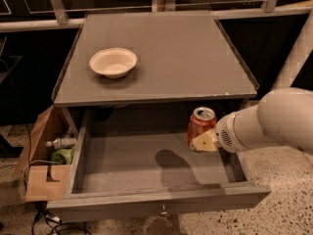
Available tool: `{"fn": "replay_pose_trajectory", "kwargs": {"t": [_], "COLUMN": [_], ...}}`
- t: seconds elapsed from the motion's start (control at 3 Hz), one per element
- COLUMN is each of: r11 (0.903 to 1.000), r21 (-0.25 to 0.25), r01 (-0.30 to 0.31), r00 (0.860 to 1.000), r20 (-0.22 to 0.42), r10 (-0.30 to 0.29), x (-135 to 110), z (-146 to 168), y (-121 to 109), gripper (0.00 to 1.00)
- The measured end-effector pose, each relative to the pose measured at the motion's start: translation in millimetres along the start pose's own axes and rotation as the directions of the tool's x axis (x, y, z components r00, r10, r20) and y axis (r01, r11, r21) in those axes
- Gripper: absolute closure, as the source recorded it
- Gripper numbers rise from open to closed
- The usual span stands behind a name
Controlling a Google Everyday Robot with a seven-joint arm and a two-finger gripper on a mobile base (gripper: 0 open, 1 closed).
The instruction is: Place coke can into top drawer
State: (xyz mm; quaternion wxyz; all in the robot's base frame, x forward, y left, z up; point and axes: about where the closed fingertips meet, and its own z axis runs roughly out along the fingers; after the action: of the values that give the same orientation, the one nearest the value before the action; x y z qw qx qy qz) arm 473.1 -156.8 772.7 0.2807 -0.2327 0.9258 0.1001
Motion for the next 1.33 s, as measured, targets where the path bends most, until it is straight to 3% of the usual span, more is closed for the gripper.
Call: {"fn": "replay_pose_trajectory", "kwargs": {"t": [0.33, 0.67, 1.0, 1.33], "r11": [0.9978, 0.9978, 0.9948, 0.9870], "r21": [0.018, 0.018, 0.005, -0.018], "r01": [-0.064, -0.064, -0.102, -0.159], "r00": [0.997, 0.997, 0.994, 0.987], "r20": [0.046, 0.046, 0.038, 0.029], "r10": [0.063, 0.063, 0.102, 0.160], "x": [0, 0, 12, 25], "z": [22, 22, 40, 80], "y": [1, 1, 7, 11], "gripper": [1.00, 1.00, 1.00, 1.00]}}
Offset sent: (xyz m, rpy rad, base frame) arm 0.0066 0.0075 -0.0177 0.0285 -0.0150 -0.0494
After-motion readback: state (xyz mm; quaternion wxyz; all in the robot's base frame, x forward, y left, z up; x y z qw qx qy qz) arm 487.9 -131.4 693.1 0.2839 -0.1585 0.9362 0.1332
